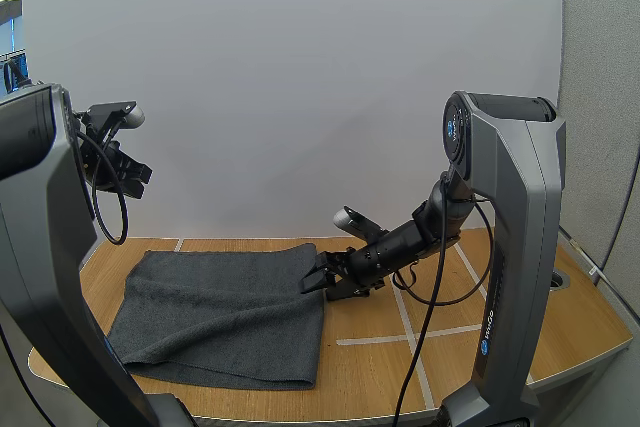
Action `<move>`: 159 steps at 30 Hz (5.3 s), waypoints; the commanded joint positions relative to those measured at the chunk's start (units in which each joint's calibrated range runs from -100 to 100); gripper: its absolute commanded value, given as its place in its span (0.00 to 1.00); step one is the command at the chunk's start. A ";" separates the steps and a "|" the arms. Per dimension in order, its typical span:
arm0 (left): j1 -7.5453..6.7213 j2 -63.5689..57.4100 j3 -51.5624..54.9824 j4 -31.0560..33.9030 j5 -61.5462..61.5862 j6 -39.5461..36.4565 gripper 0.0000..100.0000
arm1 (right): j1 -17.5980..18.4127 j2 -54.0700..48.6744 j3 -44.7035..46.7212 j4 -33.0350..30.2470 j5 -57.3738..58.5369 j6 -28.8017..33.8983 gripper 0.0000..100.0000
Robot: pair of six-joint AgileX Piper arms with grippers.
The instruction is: Fold the towel
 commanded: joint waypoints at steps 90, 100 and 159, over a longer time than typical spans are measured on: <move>0.09 2.79 -0.01 -11.49 1.00 4.44 0.15 | -16.69 -41.63 -0.90 -25.15 13.45 5.21 0.00; -12.28 8.53 -0.01 -1.77 -9.55 5.87 0.00 | -9.91 -46.94 7.56 -30.69 13.45 10.34 0.00; -22.81 37.75 -0.14 -0.51 -39.44 8.86 0.00 | -0.50 -40.93 22.85 -40.72 -14.55 13.80 0.00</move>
